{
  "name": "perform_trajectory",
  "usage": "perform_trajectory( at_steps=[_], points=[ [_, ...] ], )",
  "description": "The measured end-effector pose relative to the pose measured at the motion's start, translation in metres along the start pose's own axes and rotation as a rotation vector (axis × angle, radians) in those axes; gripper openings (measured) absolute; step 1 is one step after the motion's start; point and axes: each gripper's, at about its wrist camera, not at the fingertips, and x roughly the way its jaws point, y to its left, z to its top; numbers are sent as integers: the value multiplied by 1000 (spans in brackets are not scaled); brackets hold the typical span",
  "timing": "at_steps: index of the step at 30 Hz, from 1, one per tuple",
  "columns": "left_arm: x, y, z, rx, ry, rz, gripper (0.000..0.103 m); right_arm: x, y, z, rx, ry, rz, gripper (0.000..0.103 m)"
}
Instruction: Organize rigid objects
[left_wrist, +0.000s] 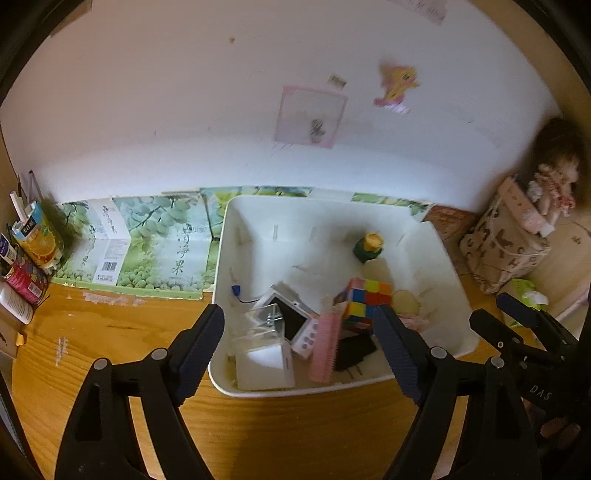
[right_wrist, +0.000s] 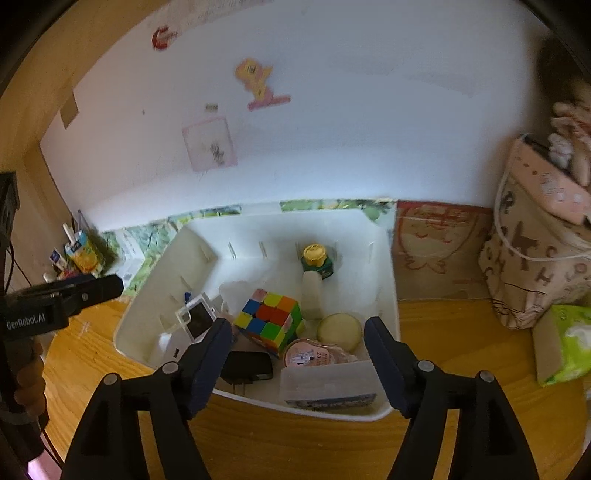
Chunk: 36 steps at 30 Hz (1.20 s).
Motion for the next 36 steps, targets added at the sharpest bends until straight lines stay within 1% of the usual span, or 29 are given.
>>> perform_trajectory(
  at_steps=[3,7,10,12,17,20,22,26,27,29,31,32,34,36],
  points=[
    [-22,-3,-5,7,-36,-27,87,-19,2,0,27,-27,-9,81],
    [-56,-1,-18,-17,-82,-74,98,-40,11,-2,36,-30,-16,82],
    [-77,2,-29,-25,-104,-106,100,-56,24,-8,14,-32,-32,83],
    [-88,3,-34,-23,-106,-97,101,-67,32,-14,10,-25,-39,83],
    [-118,4,-50,-23,-113,-67,101,-92,51,-23,-4,-3,-12,83],
    [-128,7,-61,-51,-108,-36,101,-105,62,-30,-5,21,-5,83],
    [-131,8,-69,-64,-97,-42,101,-112,66,-38,2,51,8,83],
    [-134,7,-85,-62,-62,-57,101,-123,76,-66,61,134,46,83],
    [-135,7,-91,-71,-44,-67,101,-124,78,-72,72,155,55,83],
    [-132,7,-96,-72,-4,-65,101,-125,84,-83,74,183,62,83],
    [-129,4,-101,-56,40,-52,101,-126,86,-89,83,197,58,83],
    [-130,3,-103,-52,46,-53,101,-127,87,-92,89,201,52,83],
    [-132,2,-104,-48,45,-53,101,-129,89,-94,87,205,31,83],
    [-134,1,-104,-43,38,-36,101,-132,89,-95,91,203,30,83]
  ],
)
